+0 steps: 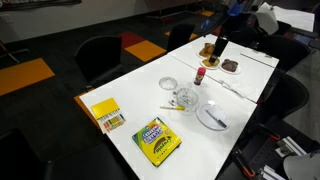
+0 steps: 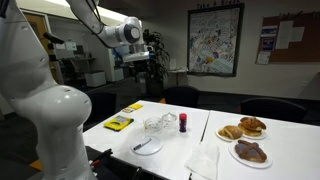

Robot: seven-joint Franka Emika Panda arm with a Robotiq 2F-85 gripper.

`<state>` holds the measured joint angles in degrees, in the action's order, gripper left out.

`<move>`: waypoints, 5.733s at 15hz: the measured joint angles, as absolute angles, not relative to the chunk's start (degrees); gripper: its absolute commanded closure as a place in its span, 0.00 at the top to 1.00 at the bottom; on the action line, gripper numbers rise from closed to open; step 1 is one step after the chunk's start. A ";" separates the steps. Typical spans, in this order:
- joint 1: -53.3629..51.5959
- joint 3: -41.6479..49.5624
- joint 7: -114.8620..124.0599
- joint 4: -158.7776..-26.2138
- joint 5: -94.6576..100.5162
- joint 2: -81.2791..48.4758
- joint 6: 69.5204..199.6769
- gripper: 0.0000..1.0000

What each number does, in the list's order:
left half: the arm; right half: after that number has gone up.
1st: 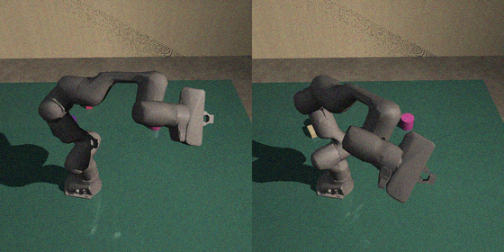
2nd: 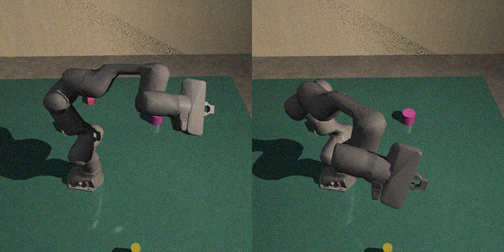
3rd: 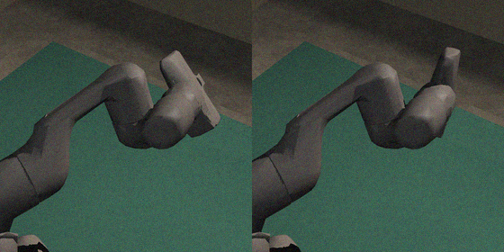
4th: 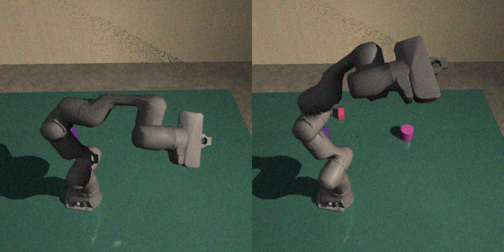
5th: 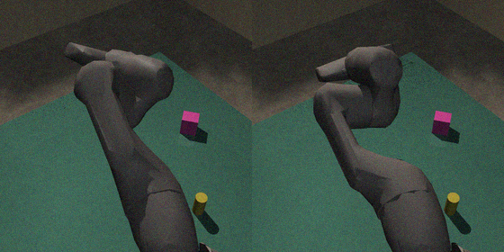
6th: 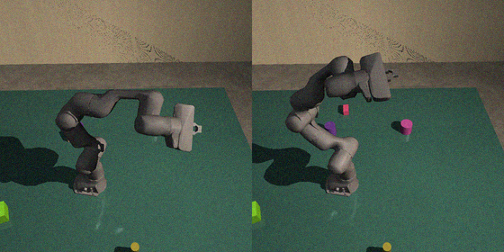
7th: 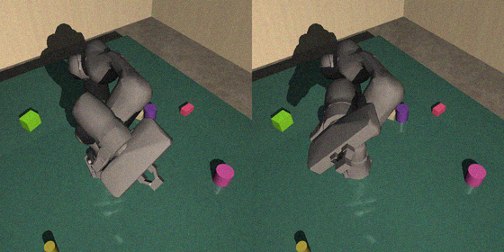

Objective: Move the marker to the right

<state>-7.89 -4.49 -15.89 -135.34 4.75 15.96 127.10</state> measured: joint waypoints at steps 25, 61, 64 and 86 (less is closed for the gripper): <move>-8.43 -3.56 -36.46 -135.86 1.39 2.14 147.41 1.00; -10.46 -10.69 -23.97 -108.22 9.65 -40.96 140.30 0.92; -11.20 -9.80 -20.87 -108.23 11.77 -40.97 138.08 0.58; -12.97 -8.91 -17.55 -106.76 18.25 -31.19 134.94 0.04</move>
